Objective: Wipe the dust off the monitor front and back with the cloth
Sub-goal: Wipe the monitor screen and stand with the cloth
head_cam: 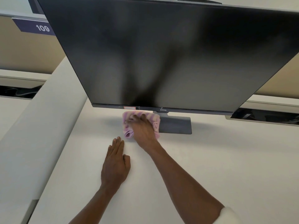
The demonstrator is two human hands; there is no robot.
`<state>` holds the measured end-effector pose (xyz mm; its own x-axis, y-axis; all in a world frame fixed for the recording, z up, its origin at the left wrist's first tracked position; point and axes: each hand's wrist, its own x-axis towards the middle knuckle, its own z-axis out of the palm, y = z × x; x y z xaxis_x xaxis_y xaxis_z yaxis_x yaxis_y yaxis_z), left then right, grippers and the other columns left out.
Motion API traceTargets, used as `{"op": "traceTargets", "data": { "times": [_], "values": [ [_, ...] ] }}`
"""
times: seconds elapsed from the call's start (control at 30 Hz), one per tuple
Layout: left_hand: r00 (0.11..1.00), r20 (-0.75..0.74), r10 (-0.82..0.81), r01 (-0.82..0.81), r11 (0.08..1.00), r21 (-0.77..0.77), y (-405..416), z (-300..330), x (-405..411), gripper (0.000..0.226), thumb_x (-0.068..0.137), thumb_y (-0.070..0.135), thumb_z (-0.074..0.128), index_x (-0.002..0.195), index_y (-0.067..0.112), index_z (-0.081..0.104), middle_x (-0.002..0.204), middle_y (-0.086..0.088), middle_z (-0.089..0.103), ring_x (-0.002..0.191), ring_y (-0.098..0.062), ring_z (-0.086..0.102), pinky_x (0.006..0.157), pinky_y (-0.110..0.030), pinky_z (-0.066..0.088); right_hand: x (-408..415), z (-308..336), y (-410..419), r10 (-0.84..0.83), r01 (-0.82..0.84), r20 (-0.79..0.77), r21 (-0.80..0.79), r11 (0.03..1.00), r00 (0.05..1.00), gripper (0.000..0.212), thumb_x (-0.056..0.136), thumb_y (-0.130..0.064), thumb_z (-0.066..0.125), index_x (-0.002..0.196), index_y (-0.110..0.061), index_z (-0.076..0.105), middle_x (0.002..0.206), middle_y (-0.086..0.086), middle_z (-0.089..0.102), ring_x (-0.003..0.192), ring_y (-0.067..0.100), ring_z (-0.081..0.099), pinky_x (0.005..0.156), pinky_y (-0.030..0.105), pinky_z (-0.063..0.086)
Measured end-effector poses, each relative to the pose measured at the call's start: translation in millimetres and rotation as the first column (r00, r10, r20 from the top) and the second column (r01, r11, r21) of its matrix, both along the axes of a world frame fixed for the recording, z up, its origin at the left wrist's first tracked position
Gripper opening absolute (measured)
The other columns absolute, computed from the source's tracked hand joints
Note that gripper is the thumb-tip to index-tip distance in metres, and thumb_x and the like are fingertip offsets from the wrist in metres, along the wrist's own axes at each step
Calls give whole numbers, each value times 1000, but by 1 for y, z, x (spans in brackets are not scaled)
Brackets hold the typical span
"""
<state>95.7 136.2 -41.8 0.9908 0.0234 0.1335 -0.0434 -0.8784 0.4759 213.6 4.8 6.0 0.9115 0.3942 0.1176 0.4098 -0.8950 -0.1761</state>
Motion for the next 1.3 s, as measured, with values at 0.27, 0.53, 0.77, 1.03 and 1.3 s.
{"op": "traceTargets", "data": {
  "times": [0.27, 0.53, 0.77, 1.03, 1.3],
  "values": [
    [1000, 3, -10, 10, 1000, -21, 1, 0, 0, 63, 88, 26, 29, 144, 0, 44, 156, -9, 36, 147, -17, 25, 121, -36, 21, 3, -3, -60, -49, 57, 91, -88, 995, 995, 41, 92, -13, 53, 127, -34, 59, 127, -5, 59, 110, 28, 54, 87, 40, 48],
    [1000, 2, 4, -4, 1000, -11, 1, -2, 0, 65, 89, 29, 25, 145, 1, 43, 157, -7, 34, 148, -15, 23, 121, -34, 20, -17, -21, -129, -533, 530, 129, 58, 846, 836, 50, 86, -4, 44, 129, -25, 61, 127, 6, 60, 95, 37, 55, 70, 41, 47],
    [1000, -2, 2, -2, 1000, -12, 1, -2, 0, 65, 89, 28, 25, 145, 1, 42, 157, -8, 33, 148, -16, 23, 122, -26, 10, -30, -15, -98, -729, 723, 53, 99, 683, 682, 50, 71, 10, 66, 117, -9, 68, 104, 23, 65, 77, 44, 57, 60, 43, 47],
    [1000, 11, 2, -1, 1000, -24, 1, -4, 0, 65, 90, 26, 23, 145, 1, 42, 156, -8, 34, 148, -15, 23, 122, -25, 10, -35, 1, -3, -347, 340, -149, -70, 938, 926, 58, 91, -19, 65, 143, -22, 37, 141, 8, 45, 120, 32, 48, 96, 39, 43],
    [999, 17, 43, -39, 987, -153, 2, 2, -3, 61, 90, 14, 31, 150, 1, 34, 159, -9, 29, 149, -18, 21, 121, -34, 18, -62, 34, -22, -176, 219, -443, 48, 975, 879, 36, 99, -33, 54, 133, -22, 55, 138, 4, 55, 128, 27, 49, 110, 35, 35]
  ]
}}
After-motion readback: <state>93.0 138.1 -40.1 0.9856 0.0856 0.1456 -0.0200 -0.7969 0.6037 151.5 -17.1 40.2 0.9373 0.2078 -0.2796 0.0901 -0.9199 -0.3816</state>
